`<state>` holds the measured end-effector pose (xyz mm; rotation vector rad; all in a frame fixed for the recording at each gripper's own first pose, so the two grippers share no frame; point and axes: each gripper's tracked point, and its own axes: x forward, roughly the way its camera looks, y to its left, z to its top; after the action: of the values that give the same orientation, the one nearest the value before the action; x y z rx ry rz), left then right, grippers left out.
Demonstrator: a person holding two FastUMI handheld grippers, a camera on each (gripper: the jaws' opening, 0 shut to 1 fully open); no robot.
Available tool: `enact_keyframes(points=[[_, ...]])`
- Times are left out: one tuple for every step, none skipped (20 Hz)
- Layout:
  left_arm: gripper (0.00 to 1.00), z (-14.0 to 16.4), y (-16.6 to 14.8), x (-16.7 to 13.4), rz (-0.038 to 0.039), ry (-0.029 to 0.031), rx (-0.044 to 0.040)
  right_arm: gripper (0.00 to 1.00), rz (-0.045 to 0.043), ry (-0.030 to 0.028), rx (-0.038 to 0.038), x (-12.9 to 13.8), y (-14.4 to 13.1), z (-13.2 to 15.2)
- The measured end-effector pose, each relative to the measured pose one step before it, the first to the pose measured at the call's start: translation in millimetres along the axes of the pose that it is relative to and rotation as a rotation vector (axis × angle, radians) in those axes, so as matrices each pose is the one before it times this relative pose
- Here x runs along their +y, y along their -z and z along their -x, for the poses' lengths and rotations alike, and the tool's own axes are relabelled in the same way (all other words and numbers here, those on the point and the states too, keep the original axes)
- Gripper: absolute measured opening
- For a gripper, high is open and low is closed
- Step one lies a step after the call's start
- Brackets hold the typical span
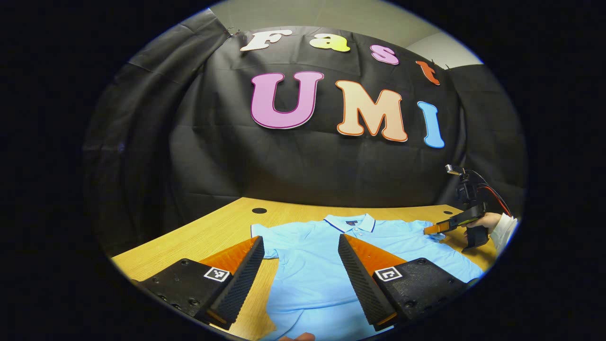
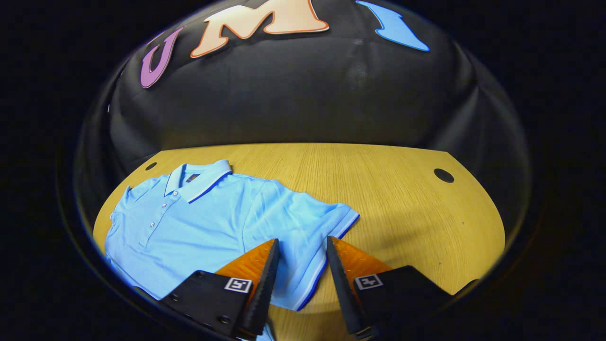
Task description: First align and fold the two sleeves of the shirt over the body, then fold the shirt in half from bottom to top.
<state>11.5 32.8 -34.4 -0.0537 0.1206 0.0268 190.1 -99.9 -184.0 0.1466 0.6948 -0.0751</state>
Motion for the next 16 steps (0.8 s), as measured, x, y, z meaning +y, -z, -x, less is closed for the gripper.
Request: enact_keyframes(points=[[0.95, -1.22, 0.20, -0.49, 0.00113, 0.00117, -0.00274, 0.56, -0.00162, -0.01418, -0.00423, 4.41, -0.84, 1.39], [0.95, -0.13, -0.74, 0.02, -0.00119, -0.00062, -0.00180, 0.39, -0.01388, -0.00720, 0.00730, 2.89, 0.82, -0.91], [0.95, -0.07, 0.33, 0.52, -0.00170, -0.00043, -0.00273, 0.27, -0.01156, -0.00597, -0.00025, 0.98, 0.54, -0.18], [0.95, 0.13, -1.09, 0.37, -0.00236, -0.00066, -0.00276, 0.18, -0.02097, 0.00328, 0.01093, 0.50, -0.02, -0.82], [0.95, 0.05, -0.91, 0.76, -0.00149, -0.00161, -0.00497, 0.10, -0.02300, 0.00039, 0.00653, 1.31, -0.32, 1.59], [0.94, -0.11, -1.24, 0.06, -0.00047, 0.00016, -0.00404, 0.10, -0.01912, -0.00525, 0.01067, 1.81, 0.28, 0.57], [0.94, 0.36, -0.36, 0.03, 0.00072, -0.00013, -0.00275, 0.10, -0.01329, -0.01178, 0.00181, 4.51, -1.18, 3.22], [0.94, 1.97, -1.20, 0.32, 0.00219, -0.00099, -0.00332, 0.08, -0.00173, -0.01391, -0.01805, 5.81, -6.94, 3.23], [0.94, -0.43, -0.37, 1.09, 0.00301, -0.00044, -0.00123, 0.10, 0.00607, -0.00706, -0.03366, 4.75, -8.94, 3.69], [0.94, 0.48, -0.41, 0.32, 0.00179, -0.00178, 0.00102, 0.09, 0.00542, -0.00971, -0.03827, 6.69, -12.18, 4.22], [0.95, -1.00, 0.55, 0.89, 0.00149, -0.00235, 0.00268, 0.09, -0.00410, -0.02755, -0.02840, 11.26, -11.02, 7.18], [0.95, 0.38, -0.64, 0.83, 0.00278, -0.00032, 0.00250, 0.09, -0.01080, -0.04050, -0.01842, 15.29, -9.14, 4.26], [0.94, -0.29, -0.25, -0.97, 0.00457, 0.00302, 0.00015, 0.10, -0.01172, -0.04783, -0.01038, 17.20, -3.62, 2.04], [0.94, -0.68, -0.81, -0.85, 0.00410, 0.00322, -0.00017, 0.09, -0.00711, -0.04884, -0.00401, 17.02, -2.55, -0.17], [0.94, 0.74, -1.67, -0.73, 0.00090, 0.00104, -0.00163, 0.09, 0.00133, -0.04915, 0.00021, 14.77, 0.56, -0.80], [0.95, 0.86, 0.09, 1.21, -0.00236, -0.00172, -0.00217, 0.10, 0.00787, -0.05305, 0.00222, 16.64, 2.35, -2.07]])
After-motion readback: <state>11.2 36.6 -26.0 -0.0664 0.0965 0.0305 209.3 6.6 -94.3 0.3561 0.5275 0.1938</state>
